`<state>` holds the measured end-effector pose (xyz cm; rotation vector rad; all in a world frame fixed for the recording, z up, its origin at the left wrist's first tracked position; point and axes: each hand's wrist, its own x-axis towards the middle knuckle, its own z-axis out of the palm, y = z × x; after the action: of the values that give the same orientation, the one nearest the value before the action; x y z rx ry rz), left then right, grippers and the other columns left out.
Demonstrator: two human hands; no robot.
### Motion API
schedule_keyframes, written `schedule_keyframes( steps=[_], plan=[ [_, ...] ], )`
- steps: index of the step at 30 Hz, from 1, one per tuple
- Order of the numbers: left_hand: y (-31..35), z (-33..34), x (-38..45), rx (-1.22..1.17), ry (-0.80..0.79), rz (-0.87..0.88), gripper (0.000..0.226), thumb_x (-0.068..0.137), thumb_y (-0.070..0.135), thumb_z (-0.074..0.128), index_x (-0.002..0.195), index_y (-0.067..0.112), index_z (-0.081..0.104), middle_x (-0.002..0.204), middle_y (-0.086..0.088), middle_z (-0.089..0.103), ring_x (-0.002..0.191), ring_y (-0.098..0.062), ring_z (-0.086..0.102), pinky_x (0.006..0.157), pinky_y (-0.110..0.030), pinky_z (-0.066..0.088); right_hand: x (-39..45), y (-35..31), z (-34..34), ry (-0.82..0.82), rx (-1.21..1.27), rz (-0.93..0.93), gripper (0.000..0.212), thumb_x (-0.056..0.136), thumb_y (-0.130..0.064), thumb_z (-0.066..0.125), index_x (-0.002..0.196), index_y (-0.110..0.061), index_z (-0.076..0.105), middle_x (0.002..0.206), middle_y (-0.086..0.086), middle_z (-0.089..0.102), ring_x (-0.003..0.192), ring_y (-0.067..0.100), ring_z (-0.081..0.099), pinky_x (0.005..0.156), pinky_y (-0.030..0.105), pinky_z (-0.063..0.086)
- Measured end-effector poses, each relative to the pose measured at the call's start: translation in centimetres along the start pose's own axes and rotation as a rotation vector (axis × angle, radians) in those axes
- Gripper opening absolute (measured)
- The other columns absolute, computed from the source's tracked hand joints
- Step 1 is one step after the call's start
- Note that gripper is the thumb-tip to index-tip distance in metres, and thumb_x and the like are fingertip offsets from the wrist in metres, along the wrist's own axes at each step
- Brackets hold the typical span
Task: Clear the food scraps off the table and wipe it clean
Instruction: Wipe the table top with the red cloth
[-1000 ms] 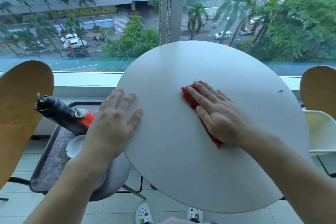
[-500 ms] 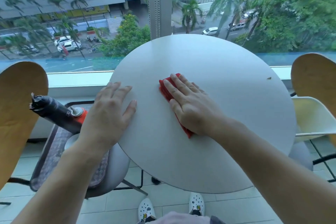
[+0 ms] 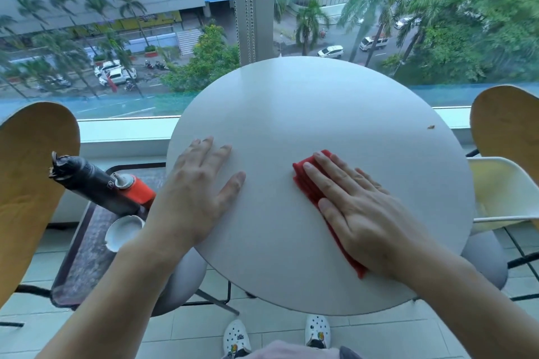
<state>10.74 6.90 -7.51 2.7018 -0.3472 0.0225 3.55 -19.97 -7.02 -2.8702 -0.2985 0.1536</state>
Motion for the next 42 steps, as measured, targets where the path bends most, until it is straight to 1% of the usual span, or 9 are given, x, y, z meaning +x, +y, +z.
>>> schedule_keyframes(
  steps=[4, 9, 15, 17, 19, 22, 32, 38, 42],
  plan=[
    [0.2, 0.0, 0.0, 0.014, -0.009, 0.001, 0.062, 0.097, 0.052, 0.049, 0.152, 0.024, 0.043, 0.163, -0.006, 0.031, 0.153, -0.022, 0.019, 0.123, -0.033, 0.013, 2.2, 2.4, -0.8, 0.029, 0.014, 0.07, 0.058, 0.102, -0.05, 0.014, 0.157, -0.048, -0.002, 0.164, -0.026, -0.011, 0.147, -0.011, -0.018, 0.124, 0.025, -0.003],
    [0.4, 0.3, -0.1, 0.026, -0.01, -0.022, 0.06, 0.099, 0.05, 0.048, 0.153, 0.025, 0.041, 0.164, -0.006, 0.029, 0.153, -0.022, 0.017, 0.124, -0.032, 0.011, 6.2, 3.6, -1.0, 0.07, 0.036, 0.143, 0.057, 0.106, -0.042, 0.021, 0.16, -0.039, 0.002, 0.167, -0.017, -0.007, 0.152, -0.001, -0.011, 0.124, 0.027, -0.004],
    [0.9, 0.3, -0.1, 0.03, -0.008, -0.028, 0.06, 0.099, 0.048, 0.048, 0.154, 0.025, 0.039, 0.165, -0.006, 0.028, 0.153, -0.022, 0.019, 0.124, -0.033, 0.011, 8.0, 2.8, -0.8, 0.059, 0.051, 0.11, 0.059, 0.106, -0.041, 0.021, 0.161, -0.035, 0.0, 0.168, -0.011, -0.009, 0.153, 0.006, -0.012, 0.125, 0.03, -0.006],
    [1.1, 0.4, 0.1, 0.036, -0.022, -0.018, 0.066, 0.097, 0.059, 0.045, 0.155, 0.028, 0.037, 0.165, -0.006, 0.028, 0.153, -0.022, 0.019, 0.125, -0.036, 0.014, 7.5, 2.8, -0.8, 0.054, 0.046, 0.066, 0.059, 0.106, -0.042, 0.022, 0.16, -0.036, 0.001, 0.168, -0.012, -0.01, 0.153, 0.005, -0.013, 0.125, 0.03, -0.005],
    [1.4, 0.6, 0.6, 0.041, -0.044, -0.006, 0.08, 0.087, 0.074, 0.033, 0.156, 0.032, 0.034, 0.165, -0.005, 0.027, 0.153, -0.022, 0.019, 0.125, -0.039, 0.017, 6.7, 2.7, -0.8, 0.044, 0.046, 0.021, 0.058, 0.106, -0.043, 0.022, 0.16, -0.038, 0.001, 0.167, -0.013, -0.01, 0.152, 0.003, -0.014, 0.125, 0.03, -0.005],
    [2.1, 1.1, 1.2, 0.033, -0.067, 0.01, 0.091, 0.079, 0.083, 0.024, 0.156, 0.035, 0.03, 0.166, -0.004, 0.023, 0.155, -0.021, 0.015, 0.126, -0.04, 0.014, 5.0, 2.8, -0.7, 0.03, 0.047, -0.013, 0.058, 0.106, -0.044, 0.022, 0.16, -0.04, 0.0, 0.166, -0.017, -0.012, 0.15, -0.001, -0.017, 0.125, 0.029, -0.005],
    [2.5, 2.0, 2.6, 0.071, -0.101, 0.015, 0.094, 0.077, 0.087, 0.023, 0.157, 0.038, 0.026, 0.169, 0.0, 0.014, 0.156, -0.016, 0.008, 0.127, -0.038, 0.01, 3.2, 9.4, -2.4, 0.035, 0.033, 0.106, 0.058, 0.105, -0.045, 0.023, 0.158, -0.045, 0.002, 0.164, -0.024, -0.009, 0.148, -0.009, -0.014, 0.124, 0.024, -0.004],
    [2.5, 2.0, 2.8, 0.097, -0.102, 0.008, 0.095, 0.076, 0.088, 0.022, 0.156, 0.038, 0.03, 0.168, 0.0, 0.018, 0.155, -0.017, 0.013, 0.126, -0.037, 0.013, 6.1, 14.1, -3.5, 0.048, 0.014, 0.178, 0.058, 0.106, -0.04, 0.026, 0.16, -0.037, 0.006, 0.168, -0.015, -0.003, 0.152, 0.0, -0.008, 0.125, 0.03, -0.002],
    [2.7, 1.9, 2.8, 0.092, -0.101, -0.002, 0.094, 0.076, 0.087, 0.023, 0.156, 0.038, 0.03, 0.168, 0.001, 0.018, 0.155, -0.016, 0.013, 0.126, -0.036, 0.012, 8.5, 15.5, -3.9, 0.066, 0.023, 0.214, 0.057, 0.107, -0.037, 0.025, 0.161, -0.032, 0.008, 0.169, -0.01, -0.002, 0.154, 0.005, -0.006, 0.124, 0.027, -0.005]
  ],
)
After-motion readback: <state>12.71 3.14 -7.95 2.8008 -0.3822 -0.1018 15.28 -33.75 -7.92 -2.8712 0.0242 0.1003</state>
